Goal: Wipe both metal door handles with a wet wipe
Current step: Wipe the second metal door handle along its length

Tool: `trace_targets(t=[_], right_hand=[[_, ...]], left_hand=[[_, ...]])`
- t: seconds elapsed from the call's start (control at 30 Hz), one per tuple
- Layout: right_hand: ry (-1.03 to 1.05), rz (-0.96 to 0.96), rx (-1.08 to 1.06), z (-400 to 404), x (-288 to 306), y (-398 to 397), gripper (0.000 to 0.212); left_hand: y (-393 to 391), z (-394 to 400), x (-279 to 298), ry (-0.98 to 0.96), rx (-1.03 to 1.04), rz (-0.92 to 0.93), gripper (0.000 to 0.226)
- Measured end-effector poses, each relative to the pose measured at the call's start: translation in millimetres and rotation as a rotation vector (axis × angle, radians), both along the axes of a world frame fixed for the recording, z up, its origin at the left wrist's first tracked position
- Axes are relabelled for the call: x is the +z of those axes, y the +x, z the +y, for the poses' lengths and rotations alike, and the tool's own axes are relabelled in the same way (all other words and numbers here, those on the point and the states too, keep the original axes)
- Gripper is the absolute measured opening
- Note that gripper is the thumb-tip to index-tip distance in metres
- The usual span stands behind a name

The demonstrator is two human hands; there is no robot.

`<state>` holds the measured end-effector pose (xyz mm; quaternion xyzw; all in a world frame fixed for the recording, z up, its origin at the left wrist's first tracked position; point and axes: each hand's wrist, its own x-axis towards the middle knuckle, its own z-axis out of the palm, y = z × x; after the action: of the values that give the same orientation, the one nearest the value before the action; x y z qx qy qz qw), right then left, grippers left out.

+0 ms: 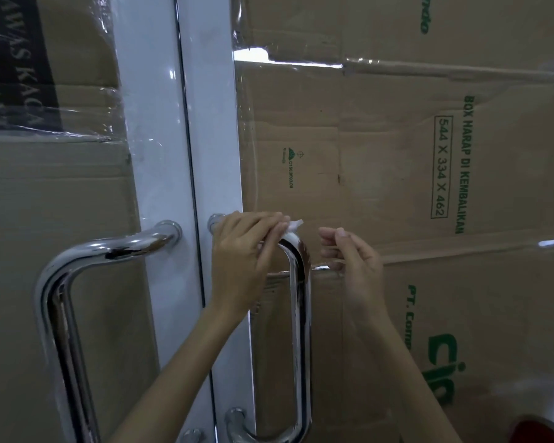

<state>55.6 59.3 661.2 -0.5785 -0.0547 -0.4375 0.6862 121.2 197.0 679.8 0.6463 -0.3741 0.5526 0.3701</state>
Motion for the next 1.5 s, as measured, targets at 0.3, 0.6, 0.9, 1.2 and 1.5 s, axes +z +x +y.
trace_targets(t=[0.3, 0.6, 0.9, 1.2, 1.5], right_hand=[[0.007, 0.002, -0.018, -18, -7, -7, 0.026], [0.003, 0.006, 0.021, -4, 1, 8, 0.024], [0.025, 0.008, -0.058, -26, -7, -11, 0.026], [-0.067, 0.044, -0.060, -12, -17, -17, 0.022], [0.018, 0.199, 0.041, -7, -45, -44, 0.016]], left_hand=[[5, 28, 8, -0.120, -0.093, 0.178, 0.023], [-1, -4, 15, 0.438, 0.163, -0.162, 0.025], [-7, 16, 24, 0.206, -0.128, 0.039, 0.021], [-16, -14, -50, 0.515, 0.023, -0.158, 0.012], [-33, 17, -73, -0.331, -0.641, 0.906, 0.014]])
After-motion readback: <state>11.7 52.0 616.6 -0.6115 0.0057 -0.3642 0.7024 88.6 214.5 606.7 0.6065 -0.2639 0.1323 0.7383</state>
